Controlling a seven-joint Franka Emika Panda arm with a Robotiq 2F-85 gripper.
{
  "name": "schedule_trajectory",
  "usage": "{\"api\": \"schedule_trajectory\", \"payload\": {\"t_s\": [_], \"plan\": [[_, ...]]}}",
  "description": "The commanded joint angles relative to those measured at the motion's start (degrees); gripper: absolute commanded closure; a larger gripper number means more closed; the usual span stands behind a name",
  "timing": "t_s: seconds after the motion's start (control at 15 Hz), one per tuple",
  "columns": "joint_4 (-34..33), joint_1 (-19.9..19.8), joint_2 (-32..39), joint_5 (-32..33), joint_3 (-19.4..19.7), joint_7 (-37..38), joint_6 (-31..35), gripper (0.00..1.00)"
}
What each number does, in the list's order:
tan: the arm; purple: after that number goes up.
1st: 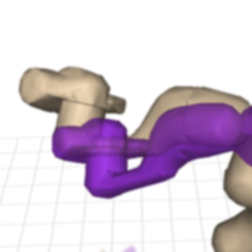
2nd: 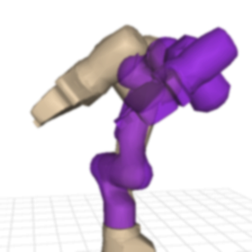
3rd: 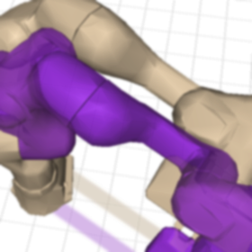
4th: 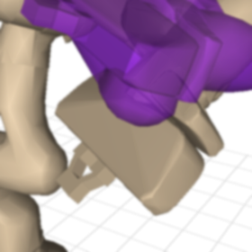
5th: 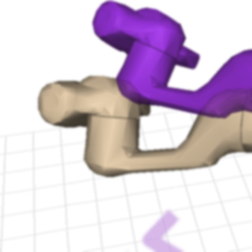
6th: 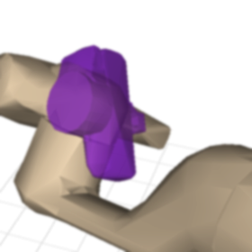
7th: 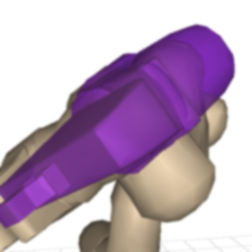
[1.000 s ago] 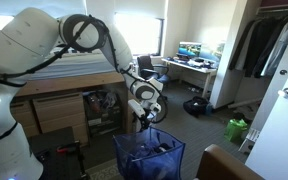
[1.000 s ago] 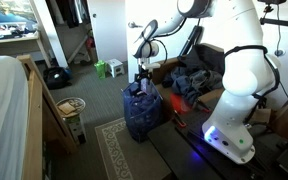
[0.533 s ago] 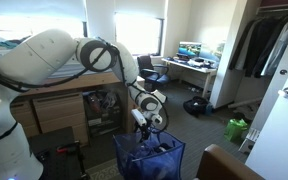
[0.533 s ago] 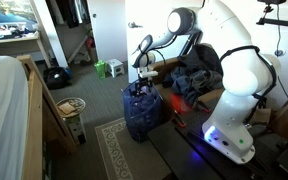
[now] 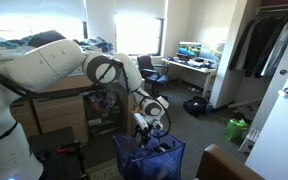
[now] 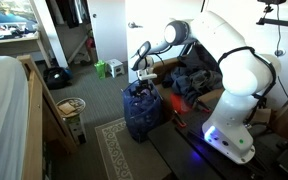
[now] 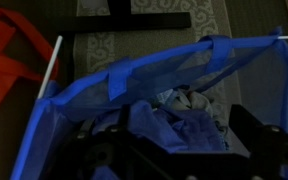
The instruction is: Take the blue cloth from the laundry basket and put it on the couch
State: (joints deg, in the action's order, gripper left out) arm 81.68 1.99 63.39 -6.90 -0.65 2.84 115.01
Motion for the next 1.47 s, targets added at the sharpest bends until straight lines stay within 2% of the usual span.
{"api": "schedule_trajectory", "payload": {"t_s": [0.0,0.13,0.4,0.67,1.0,1.4], "plan": [[-0.5,-0.4,0.2,0.5,-0.4,0.2,-0.3,0.0],[0.2,0.2,0.2,0.8,0.3,1.1,3.4,0.0],[-2.5,1.3,3.3,1.7,2.1,3.7,11.2,0.0],[-7.8,2.3,8.5,3.0,4.4,8.0,14.2,0.0],[-16.9,3.9,15.7,5.4,5.8,11.4,12.4,0.0],[-26.6,3.3,23.4,6.0,7.3,13.7,8.8,0.0]]}}
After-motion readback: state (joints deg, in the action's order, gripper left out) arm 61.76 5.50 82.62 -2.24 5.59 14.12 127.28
